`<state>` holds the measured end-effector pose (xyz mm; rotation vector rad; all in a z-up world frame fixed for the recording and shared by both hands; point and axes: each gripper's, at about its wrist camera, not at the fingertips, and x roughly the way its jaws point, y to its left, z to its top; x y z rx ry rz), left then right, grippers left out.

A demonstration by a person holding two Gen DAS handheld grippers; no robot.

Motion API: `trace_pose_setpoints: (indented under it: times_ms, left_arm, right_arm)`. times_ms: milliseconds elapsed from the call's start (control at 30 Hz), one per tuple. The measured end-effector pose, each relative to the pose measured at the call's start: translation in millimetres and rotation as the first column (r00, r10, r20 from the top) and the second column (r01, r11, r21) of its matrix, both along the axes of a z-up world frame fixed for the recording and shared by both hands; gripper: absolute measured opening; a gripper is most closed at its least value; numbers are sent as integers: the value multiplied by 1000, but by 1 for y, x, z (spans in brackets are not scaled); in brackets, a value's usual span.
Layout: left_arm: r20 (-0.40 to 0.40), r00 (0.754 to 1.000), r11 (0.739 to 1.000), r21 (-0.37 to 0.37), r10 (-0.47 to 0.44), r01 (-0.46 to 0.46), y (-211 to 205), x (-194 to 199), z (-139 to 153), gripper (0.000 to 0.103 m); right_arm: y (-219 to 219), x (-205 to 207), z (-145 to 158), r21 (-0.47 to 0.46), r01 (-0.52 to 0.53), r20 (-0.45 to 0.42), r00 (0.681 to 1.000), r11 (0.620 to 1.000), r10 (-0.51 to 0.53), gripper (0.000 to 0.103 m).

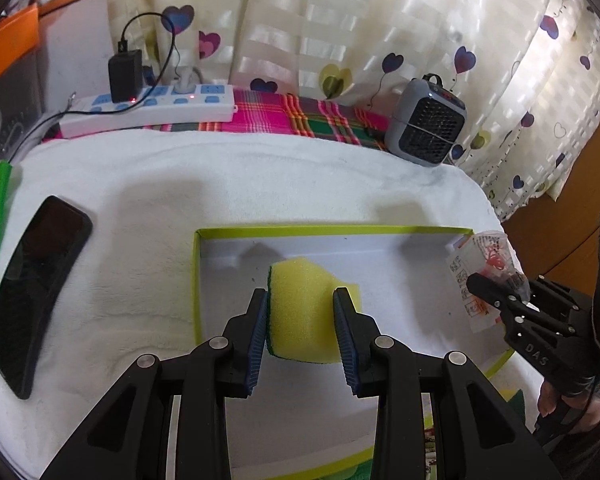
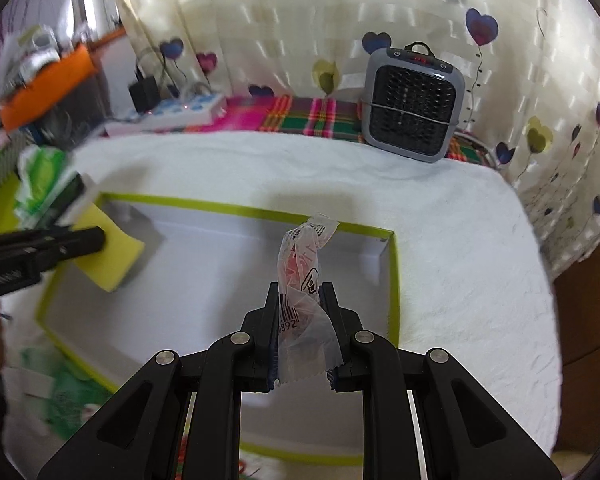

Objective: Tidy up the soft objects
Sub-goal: 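Lower the earplug bag into the box with the right tool while the left tool releases the sponge inside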

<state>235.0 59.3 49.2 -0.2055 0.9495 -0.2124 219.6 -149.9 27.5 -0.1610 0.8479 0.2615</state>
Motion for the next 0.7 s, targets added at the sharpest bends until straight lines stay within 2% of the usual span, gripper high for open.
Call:
trace_pose_setpoints:
  times_ms: [300, 400, 533, 567, 600, 667, 700]
  left_arm:
    - [-16, 1000, 1000, -1, 14, -14, 3, 6, -7, 34]
    - [-15, 1000, 1000, 10, 20, -20, 3, 7, -8, 36]
    - [-17, 999, 999, 17, 33, -33, 6, 7, -10, 46]
    - [-16, 999, 999, 17, 33, -33, 6, 7, -10, 47]
    - [-20, 999, 999, 6, 33, -33, 6, 7, -10, 47]
    - [-23, 999, 999, -4, 34, -34, 7, 7, -11, 48]
    - [-21, 999, 999, -2, 35, -35, 6, 7, -11, 48]
  right_arm:
    - [18, 8, -11, -146, -7, 31, 999, 989, 11, 18]
    - [21, 10, -13, -136, -21, 22, 999, 990, 24, 19]
    - [23, 10, -14, -126, -30, 18, 999, 992, 32, 23]
    - [23, 10, -14, -117, -31, 16, 999, 993, 33, 29]
    - [23, 10, -15, -104, -31, 14, 999, 994, 33, 38]
    - [21, 10, -15, -78, -35, 6, 999, 996, 35, 49]
    - [22, 9, -15, -70, -34, 4, 999, 997, 35, 49]
